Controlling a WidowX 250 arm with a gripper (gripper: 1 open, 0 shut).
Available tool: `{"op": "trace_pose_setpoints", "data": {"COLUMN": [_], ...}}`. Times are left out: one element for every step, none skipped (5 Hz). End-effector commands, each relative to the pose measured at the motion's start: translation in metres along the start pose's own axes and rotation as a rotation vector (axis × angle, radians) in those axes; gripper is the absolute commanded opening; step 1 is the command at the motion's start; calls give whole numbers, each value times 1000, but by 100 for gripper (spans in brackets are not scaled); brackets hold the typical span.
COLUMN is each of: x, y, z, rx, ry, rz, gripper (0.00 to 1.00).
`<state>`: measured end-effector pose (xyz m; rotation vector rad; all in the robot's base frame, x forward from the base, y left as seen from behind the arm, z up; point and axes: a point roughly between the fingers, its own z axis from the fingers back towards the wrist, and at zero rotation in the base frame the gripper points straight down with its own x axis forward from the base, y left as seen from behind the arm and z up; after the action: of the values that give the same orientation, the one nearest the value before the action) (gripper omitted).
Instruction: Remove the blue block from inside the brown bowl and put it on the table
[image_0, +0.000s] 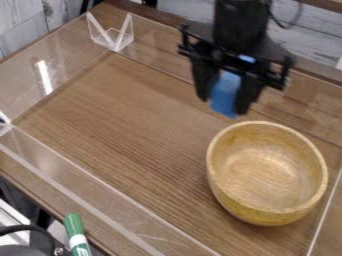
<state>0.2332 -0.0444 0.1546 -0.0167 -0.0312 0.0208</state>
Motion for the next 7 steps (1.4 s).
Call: {"op": "trace_pose_setpoints", "data": {"x": [3,-5,-9,-15,-20,-23,-22], "y": [27,47,50,49,50,49,48], "z": [16,12,7,2,-5,-17,-22], "rx": [-4,-3,9,21,28,37,30], "ry": [-75,-78,-65,-53,-48,-42,-41], "rz": [18,37,52,54,56,55,52], "gripper": [0,0,0,0,0,0,0]}}
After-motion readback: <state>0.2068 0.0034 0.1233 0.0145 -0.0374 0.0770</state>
